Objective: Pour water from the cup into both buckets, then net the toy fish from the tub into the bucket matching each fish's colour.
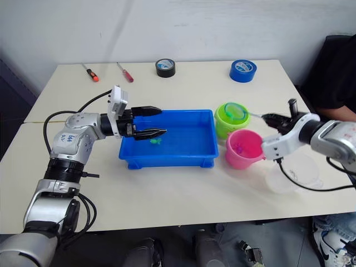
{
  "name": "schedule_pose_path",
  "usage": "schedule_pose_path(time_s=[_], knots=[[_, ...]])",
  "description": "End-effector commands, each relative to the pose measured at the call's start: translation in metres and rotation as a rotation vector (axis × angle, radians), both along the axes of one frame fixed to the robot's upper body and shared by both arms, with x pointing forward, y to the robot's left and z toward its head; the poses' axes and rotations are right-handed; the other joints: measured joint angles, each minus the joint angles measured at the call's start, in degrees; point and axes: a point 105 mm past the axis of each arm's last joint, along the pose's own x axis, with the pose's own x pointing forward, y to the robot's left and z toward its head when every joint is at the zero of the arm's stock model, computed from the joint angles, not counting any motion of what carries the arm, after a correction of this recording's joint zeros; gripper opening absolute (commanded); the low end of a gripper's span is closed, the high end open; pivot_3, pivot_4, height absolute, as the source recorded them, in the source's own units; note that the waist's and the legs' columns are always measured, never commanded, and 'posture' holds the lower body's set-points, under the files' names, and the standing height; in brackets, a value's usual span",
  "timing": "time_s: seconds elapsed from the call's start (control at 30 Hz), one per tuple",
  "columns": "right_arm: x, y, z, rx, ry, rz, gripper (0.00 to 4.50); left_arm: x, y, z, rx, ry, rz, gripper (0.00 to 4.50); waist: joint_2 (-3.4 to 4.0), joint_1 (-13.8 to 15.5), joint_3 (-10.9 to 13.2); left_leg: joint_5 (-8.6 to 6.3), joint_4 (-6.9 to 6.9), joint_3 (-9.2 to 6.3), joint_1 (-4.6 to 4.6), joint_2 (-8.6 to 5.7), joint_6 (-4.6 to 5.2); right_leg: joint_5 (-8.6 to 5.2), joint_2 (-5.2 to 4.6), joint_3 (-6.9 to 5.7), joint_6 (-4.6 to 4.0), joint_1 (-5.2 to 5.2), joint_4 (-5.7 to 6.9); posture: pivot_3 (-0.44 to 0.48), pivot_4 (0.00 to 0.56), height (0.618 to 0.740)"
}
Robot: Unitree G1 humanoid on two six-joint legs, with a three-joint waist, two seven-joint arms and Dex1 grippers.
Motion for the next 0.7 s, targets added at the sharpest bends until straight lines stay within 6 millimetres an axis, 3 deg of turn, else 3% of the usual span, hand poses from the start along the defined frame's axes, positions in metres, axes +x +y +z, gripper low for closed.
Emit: schedule_pose_path(time_s=[0.03, 0.17, 0.33, 0.5, 0.6, 0.7], knots=[[-0.009, 0.011, -0.015, -0.048, 0.053, 0.067, 0.00, -0.001, 0.005, 0.011, -0.006, -0.047, 0.011, 4.48, 0.00, 0.1, 0.0, 0.00, -0.01, -0.06, -0.01, 0.01, -0.01, 0.00, 0.01, -0.05, 0.00, 0.02, -0.02, 0.000, 0.150, 0.740], [0.002, 0.002, 0.010, 0.027, -0.034, 0.001, 0.00, -0.001, 0.003, 0.012, -0.012, -0.047, 0.010, 4.48, 0.00, 0.2, 0.0, 0.00, 0.05, 0.02, -0.04, -0.06, 0.01, 0.00, -0.06, 0.01, 0.00, 0.00, 0.00, 0.000, 0.150, 0.740], [0.005, 0.003, 0.023, 0.112, -0.051, -0.017, 0.00, -0.001, 0.004, 0.010, -0.001, -0.048, 0.010, 4.48, 0.00, 0.1, 0.0, 0.00, 0.09, -0.01, -0.03, 0.00, 0.01, 0.00, -0.01, -0.02, 0.00, 0.01, 0.04, 0.000, 0.150, 0.740], [0.002, 0.012, 0.047, 0.342, -0.018, -0.029, 0.00, 0.000, 0.015, 0.008, 0.014, -0.038, 0.038, 4.48, 0.00, 0.0, 0.0, 0.00, 0.10, 0.00, -0.03, -0.01, 0.01, 0.00, -0.01, 0.00, 0.00, 0.01, 0.04, 0.000, 0.150, 0.740], [-0.004, 0.038, 0.043, 0.726, 0.217, -0.015, 0.00, -0.004, 0.028, 0.004, 0.040, -0.017, 0.051, 4.48, 0.01, -0.1, 0.0, 0.00, 0.10, -0.02, -0.03, 0.01, 0.01, 0.00, 0.00, -0.02, 0.00, 0.02, 0.06, 0.000, 0.150, 0.740], [-0.015, 0.070, 0.027, 0.959, 0.487, 0.009, 0.00, -0.012, 0.041, -0.003, 0.083, 0.008, 0.061, 4.48, 0.00, -0.1, 0.0, 0.02, 0.12, -0.13, -0.01, 0.08, -0.02, 0.00, 0.04, -0.10, 0.00, 0.04, 0.15, 0.000, 0.150, 0.740]])
